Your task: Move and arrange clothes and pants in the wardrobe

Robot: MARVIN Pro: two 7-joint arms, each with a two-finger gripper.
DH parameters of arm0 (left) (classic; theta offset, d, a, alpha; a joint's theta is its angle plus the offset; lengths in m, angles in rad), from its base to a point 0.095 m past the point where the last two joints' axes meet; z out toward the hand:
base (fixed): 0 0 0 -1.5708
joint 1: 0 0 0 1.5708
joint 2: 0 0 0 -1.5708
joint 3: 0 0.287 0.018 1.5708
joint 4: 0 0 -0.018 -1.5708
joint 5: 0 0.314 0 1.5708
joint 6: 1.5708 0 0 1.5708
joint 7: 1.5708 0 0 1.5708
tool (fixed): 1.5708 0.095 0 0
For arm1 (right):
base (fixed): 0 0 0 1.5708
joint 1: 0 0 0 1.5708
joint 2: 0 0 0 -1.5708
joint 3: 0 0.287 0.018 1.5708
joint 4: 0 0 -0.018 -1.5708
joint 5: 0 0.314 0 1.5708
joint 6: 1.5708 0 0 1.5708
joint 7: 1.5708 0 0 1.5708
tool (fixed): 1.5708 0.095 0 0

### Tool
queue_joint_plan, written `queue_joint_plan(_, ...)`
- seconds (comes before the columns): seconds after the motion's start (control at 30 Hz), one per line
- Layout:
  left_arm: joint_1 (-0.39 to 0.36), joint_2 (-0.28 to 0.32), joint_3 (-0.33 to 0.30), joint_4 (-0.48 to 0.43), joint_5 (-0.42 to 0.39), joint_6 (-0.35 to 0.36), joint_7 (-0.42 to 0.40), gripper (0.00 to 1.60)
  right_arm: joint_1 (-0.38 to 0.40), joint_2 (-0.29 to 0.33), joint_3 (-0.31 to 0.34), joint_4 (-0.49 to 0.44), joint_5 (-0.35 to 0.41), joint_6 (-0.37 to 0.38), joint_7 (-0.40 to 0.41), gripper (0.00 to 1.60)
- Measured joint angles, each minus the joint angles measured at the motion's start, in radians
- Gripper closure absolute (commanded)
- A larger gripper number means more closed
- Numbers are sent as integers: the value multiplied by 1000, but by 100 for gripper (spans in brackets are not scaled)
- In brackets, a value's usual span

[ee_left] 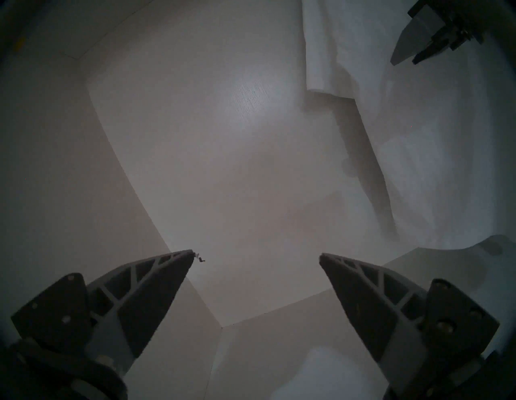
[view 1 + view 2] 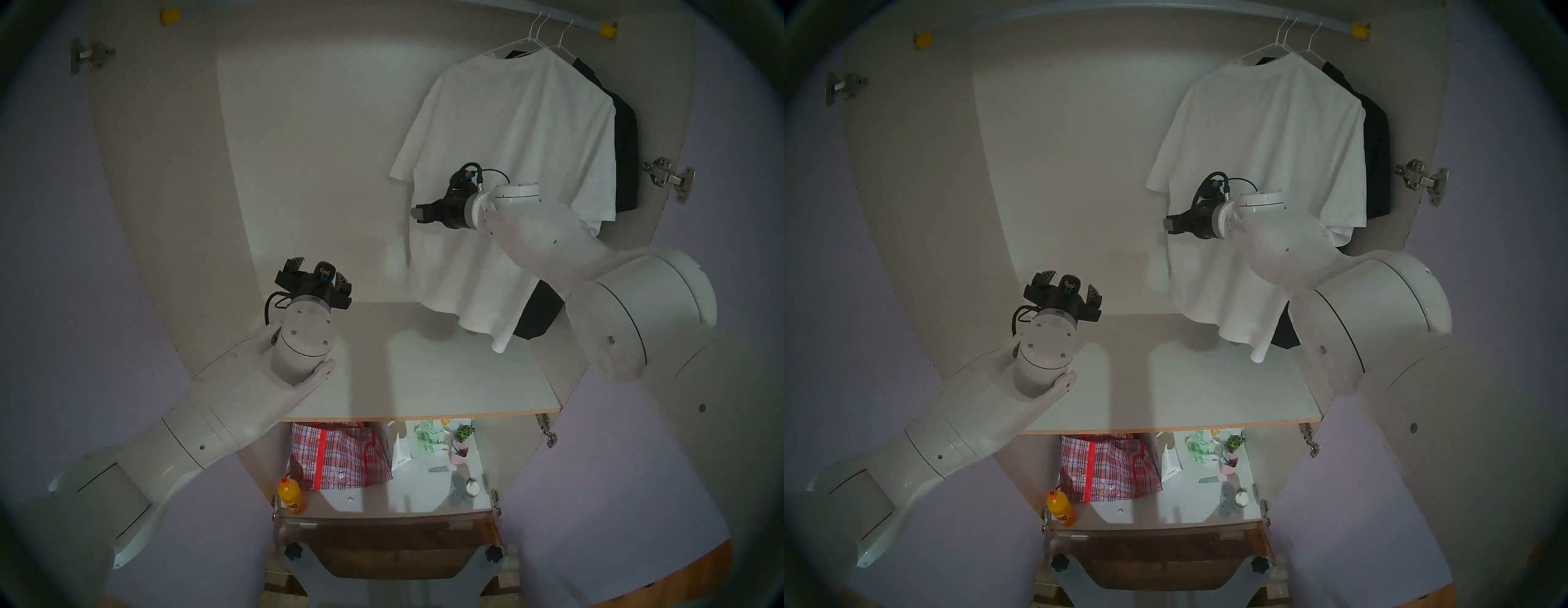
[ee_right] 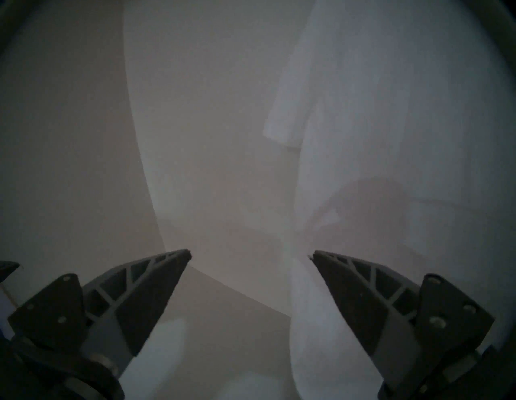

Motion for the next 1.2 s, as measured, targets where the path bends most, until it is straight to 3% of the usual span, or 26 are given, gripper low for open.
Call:
queue_joint_plan(0.23,0,0,0,0,0,0,0,0,10,10,5,-70,-17,-24,-61,0)
queue_joint_plan(0.47,0,0,0,-1,0,0,0,0,12,21,19,-121,-39,-34,-284,0)
queue_joint_plan(0.63,0,0,0,-1,0,0,0,0,35,31,69,-144,-33,-30,-451,0)
queue_joint_plan(0.97,-1,1,0,-1,0,0,-2,0,81,72,63,-202,-43,12,-453,0)
queue_joint_plan(1.2,-1,0,0,-1,0,0,-2,0,109,100,65,-204,-70,25,-576,0)
